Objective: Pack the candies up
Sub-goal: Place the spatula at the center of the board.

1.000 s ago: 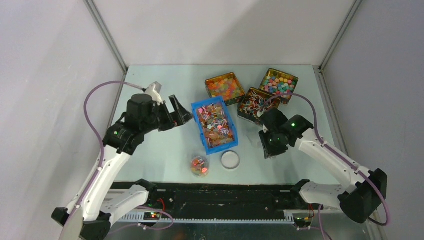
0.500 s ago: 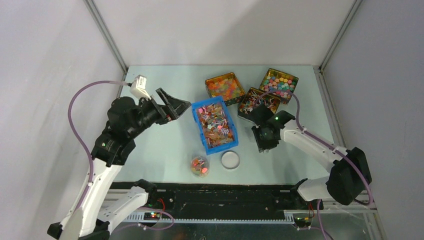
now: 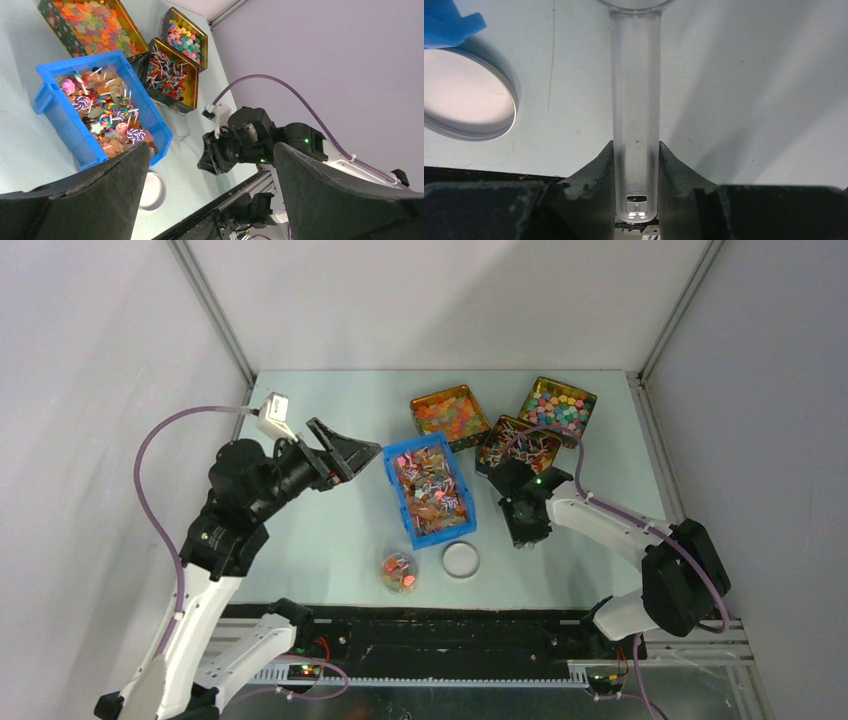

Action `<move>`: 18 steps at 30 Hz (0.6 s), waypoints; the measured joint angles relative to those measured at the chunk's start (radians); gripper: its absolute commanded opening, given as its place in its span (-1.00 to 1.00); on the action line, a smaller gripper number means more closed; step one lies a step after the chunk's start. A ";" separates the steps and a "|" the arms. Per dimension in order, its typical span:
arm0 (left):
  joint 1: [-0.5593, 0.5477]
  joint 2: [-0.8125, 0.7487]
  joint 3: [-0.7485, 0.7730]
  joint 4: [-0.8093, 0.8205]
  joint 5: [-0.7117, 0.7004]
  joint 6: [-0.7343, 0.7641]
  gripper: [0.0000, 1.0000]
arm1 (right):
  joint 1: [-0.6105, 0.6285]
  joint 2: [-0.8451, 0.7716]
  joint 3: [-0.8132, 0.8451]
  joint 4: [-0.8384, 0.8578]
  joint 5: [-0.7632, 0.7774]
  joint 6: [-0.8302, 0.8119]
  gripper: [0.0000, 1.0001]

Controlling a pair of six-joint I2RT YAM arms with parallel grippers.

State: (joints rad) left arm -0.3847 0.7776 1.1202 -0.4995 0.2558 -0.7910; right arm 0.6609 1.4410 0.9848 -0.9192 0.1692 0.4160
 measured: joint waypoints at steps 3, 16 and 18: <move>0.000 0.000 -0.006 0.006 0.010 -0.006 0.99 | 0.006 0.016 -0.011 0.005 0.004 0.003 -0.40; 0.003 -0.010 -0.013 0.007 0.012 -0.006 0.99 | 0.011 0.025 -0.043 0.005 -0.005 0.020 0.38; 0.005 -0.012 -0.013 0.007 0.013 -0.006 0.99 | 0.012 0.025 -0.043 0.005 -0.008 0.019 0.43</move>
State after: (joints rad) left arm -0.3798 0.7654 1.1069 -0.4927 0.2684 -0.7975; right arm 0.6731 1.4658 0.9413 -0.9138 0.1612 0.4355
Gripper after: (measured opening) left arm 0.996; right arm 0.676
